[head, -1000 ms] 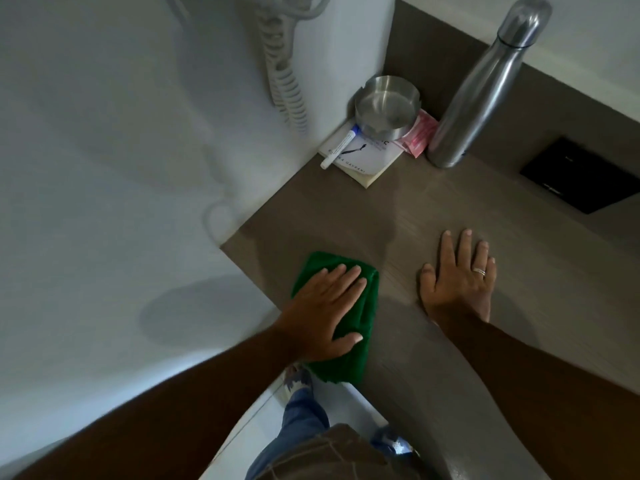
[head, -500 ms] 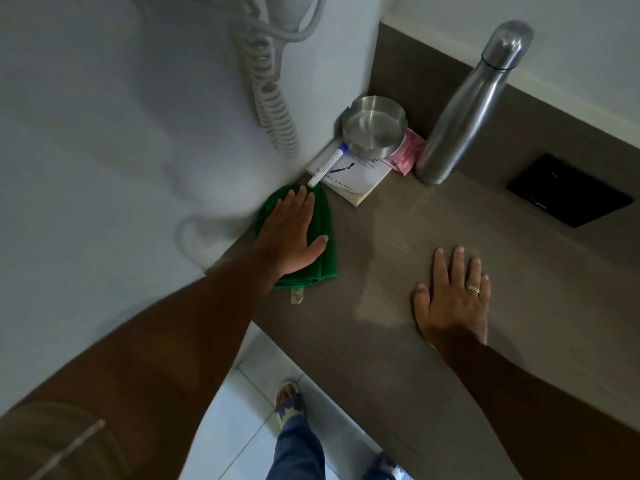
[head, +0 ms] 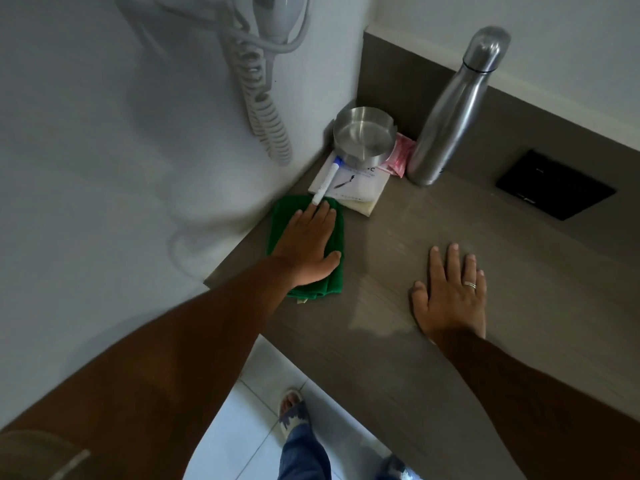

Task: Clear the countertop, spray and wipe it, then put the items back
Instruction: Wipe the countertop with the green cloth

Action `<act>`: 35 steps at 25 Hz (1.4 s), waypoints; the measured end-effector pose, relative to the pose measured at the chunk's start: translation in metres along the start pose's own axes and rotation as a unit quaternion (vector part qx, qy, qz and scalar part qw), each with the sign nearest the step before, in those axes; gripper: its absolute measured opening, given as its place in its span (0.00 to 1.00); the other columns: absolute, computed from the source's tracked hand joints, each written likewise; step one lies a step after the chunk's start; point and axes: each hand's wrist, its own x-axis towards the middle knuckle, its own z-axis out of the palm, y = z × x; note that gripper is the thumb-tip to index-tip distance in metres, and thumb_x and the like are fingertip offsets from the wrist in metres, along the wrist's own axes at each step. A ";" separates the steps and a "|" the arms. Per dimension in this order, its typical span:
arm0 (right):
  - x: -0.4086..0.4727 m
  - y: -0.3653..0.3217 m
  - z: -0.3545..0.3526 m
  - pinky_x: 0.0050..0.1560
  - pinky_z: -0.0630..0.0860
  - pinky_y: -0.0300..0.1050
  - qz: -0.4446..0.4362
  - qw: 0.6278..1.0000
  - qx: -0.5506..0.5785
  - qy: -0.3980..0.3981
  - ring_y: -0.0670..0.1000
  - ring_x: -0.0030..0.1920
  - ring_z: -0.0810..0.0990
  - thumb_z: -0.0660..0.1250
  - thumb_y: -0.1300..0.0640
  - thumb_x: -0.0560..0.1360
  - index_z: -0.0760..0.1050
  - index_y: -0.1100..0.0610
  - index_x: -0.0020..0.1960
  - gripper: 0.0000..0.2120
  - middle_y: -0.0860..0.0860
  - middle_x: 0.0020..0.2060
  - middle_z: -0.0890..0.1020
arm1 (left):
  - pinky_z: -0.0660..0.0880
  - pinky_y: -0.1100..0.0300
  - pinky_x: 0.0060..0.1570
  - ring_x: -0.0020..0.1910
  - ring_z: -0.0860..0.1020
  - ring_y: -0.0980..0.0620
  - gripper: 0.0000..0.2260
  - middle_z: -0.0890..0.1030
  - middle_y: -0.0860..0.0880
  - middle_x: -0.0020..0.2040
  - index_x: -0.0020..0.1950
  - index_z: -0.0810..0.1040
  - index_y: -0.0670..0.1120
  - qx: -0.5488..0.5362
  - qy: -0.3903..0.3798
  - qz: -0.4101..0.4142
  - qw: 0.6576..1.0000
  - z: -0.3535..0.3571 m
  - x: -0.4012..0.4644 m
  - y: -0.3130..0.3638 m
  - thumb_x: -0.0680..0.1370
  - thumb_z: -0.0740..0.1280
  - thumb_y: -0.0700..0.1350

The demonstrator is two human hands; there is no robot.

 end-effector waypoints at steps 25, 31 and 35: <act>-0.002 0.002 -0.006 0.77 0.50 0.60 0.003 1.000 -0.002 -0.018 0.62 0.79 0.49 0.44 0.39 0.77 0.48 0.53 0.80 0.35 0.58 0.80 0.51 | 0.56 0.41 0.75 0.79 0.52 0.44 0.35 0.55 0.44 0.80 0.79 0.54 0.44 0.007 0.015 0.014 1.000 0.033 -0.144 -0.045 0.77 0.56 0.59; -0.002 0.001 -0.007 0.77 0.49 0.60 0.004 1.000 0.000 -0.021 0.62 0.79 0.48 0.46 0.39 0.79 0.47 0.53 0.80 0.34 0.58 0.80 0.50 | 0.50 0.44 0.77 0.79 0.48 0.43 0.36 0.49 0.44 0.81 0.80 0.47 0.44 0.047 -0.007 0.037 0.998 0.025 -0.065 0.009 0.78 0.52 0.61; -0.003 0.001 -0.008 0.76 0.46 0.59 -0.008 1.000 0.006 -0.025 0.62 0.79 0.47 0.45 0.40 0.79 0.46 0.53 0.80 0.33 0.58 0.80 0.49 | 0.49 0.43 0.77 0.79 0.48 0.42 0.37 0.49 0.42 0.80 0.79 0.46 0.42 0.022 0.000 -0.036 0.999 0.033 -0.062 0.054 0.78 0.51 0.62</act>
